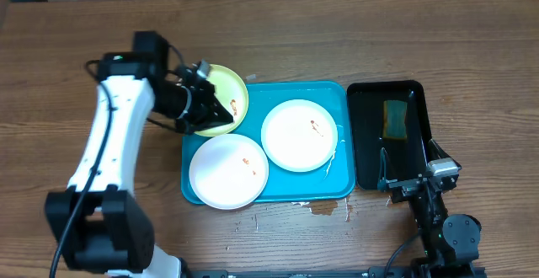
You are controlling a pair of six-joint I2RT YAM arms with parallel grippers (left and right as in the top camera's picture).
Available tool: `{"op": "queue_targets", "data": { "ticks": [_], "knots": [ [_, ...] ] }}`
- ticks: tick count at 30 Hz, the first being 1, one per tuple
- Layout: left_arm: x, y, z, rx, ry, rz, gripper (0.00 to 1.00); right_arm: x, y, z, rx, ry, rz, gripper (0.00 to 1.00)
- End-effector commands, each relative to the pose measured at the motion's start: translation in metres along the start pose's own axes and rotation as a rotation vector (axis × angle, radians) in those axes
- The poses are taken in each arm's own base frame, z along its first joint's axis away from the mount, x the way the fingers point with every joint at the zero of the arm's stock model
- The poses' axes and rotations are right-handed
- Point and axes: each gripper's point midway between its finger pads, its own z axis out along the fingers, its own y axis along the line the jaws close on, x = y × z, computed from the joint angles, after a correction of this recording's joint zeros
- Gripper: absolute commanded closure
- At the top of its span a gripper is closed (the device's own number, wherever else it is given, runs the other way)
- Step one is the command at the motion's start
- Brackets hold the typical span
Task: Clean dirty plates on tray and stack at the side
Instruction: 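Move the left gripper to the rim of the upper-right white plate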
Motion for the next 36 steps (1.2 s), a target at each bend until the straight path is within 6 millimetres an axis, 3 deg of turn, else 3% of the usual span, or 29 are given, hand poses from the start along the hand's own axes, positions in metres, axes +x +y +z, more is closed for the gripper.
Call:
{"op": "queue_targets", "data": {
  "ticks": [1, 4, 6, 9, 11, 13, 14, 19, 28, 36],
  "knots": [
    [-0.001, 0.009, 0.02, -0.185, 0.002, 0.016, 0.96, 0.001, -0.001, 0.0, 0.002, -0.006, -0.004, 0.0],
    [-0.004, 0.017, 0.035, -0.353, -0.033, 0.006, 0.96, 0.001, -0.001, 0.0, 0.002, -0.006, -0.004, 0.0],
    [-0.004, 0.012, 0.045, -0.4, -0.053, 0.045, 0.9, 0.001, -0.001, 0.0, 0.002, -0.006, -0.004, 0.0],
    [-0.01, -0.004, 0.059, -0.426, -0.102, 0.149, 0.59, 0.001, -0.001, 0.0, 0.002, -0.006, -0.004, 0.0],
    [-0.018, -0.012, 0.066, -0.454, -0.148, 0.207, 0.58, 0.001, -0.001, 0.0, 0.002, -0.006, -0.004, 0.0],
    [-0.025, -0.016, 0.072, -0.495, -0.188, 0.255, 0.38, 0.001, -0.001, 0.0, 0.002, -0.006, -0.004, 0.0],
    [-0.026, -0.017, 0.076, -0.514, -0.198, 0.272, 0.34, 0.001, -0.001, 0.0, 0.002, -0.006, -0.004, 0.0],
    [-0.025, -0.014, 0.094, -0.569, -0.183, 0.308, 0.46, 0.001, -0.001, 0.0, 0.002, -0.006, -0.004, 0.0],
    [-0.031, 0.012, 0.119, -0.631, -0.124, 0.277, 0.59, 0.001, -0.001, 0.0, 0.002, -0.006, -0.004, 0.0],
    [-0.04, 0.028, 0.137, -0.664, -0.105, 0.268, 0.59, 0.001, -0.001, 0.0, 0.002, -0.006, -0.004, 0.0]
  ]
}}
